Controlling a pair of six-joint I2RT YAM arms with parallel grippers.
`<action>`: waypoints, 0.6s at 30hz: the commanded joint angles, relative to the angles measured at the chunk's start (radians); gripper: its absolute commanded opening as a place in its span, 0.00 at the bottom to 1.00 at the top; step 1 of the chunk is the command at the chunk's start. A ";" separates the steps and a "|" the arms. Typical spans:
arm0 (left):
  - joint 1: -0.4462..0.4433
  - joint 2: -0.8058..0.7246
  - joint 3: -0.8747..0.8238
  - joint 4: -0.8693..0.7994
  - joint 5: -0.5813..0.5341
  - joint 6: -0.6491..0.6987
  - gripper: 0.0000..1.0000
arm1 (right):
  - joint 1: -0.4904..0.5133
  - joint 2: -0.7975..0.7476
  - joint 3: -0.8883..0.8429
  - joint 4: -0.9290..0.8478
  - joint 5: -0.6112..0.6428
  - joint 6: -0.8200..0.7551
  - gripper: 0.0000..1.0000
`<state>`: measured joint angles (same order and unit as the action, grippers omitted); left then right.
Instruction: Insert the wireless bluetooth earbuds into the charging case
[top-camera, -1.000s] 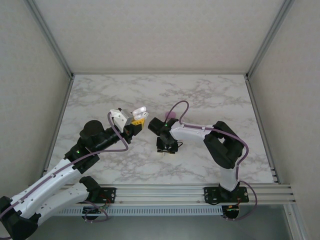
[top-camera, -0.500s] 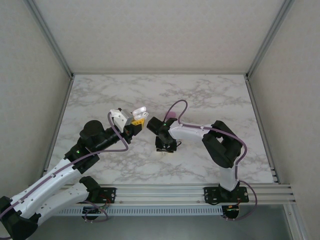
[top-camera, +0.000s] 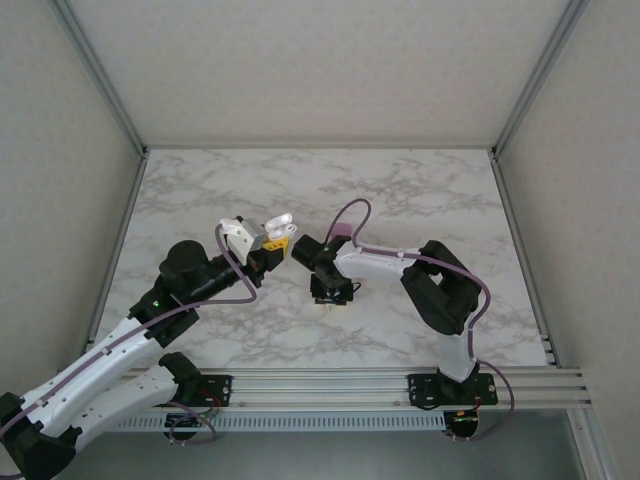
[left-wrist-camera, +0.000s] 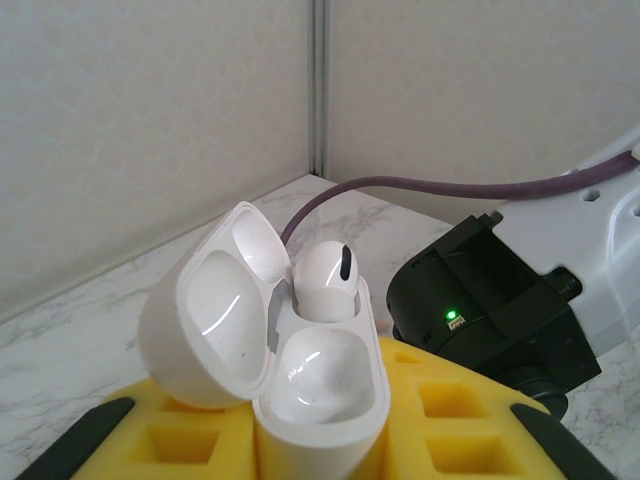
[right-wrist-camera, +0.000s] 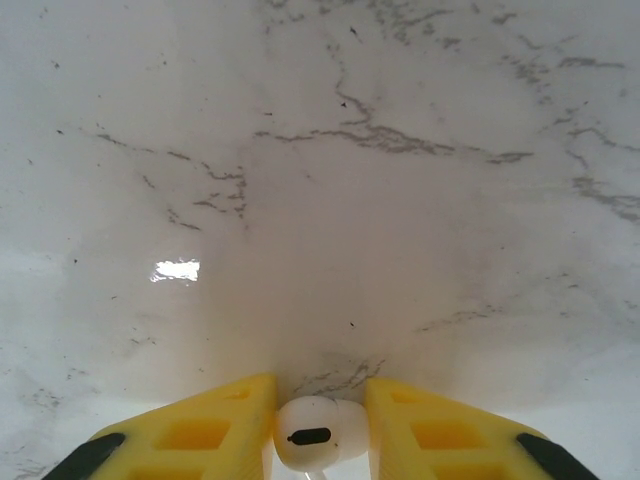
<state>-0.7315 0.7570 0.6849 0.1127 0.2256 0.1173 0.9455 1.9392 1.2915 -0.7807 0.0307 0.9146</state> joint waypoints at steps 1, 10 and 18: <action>-0.005 -0.016 0.001 0.007 -0.012 0.009 0.03 | 0.012 0.009 0.006 -0.012 0.035 -0.021 0.27; -0.005 0.017 0.016 0.037 -0.013 -0.018 0.03 | 0.004 -0.260 -0.035 -0.002 0.180 -0.048 0.27; -0.006 0.105 0.059 0.086 0.021 -0.065 0.03 | 0.001 -0.672 -0.132 0.174 0.379 -0.125 0.27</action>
<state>-0.7315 0.8410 0.6968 0.1387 0.2264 0.0853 0.9470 1.3670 1.2045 -0.6853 0.2836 0.8379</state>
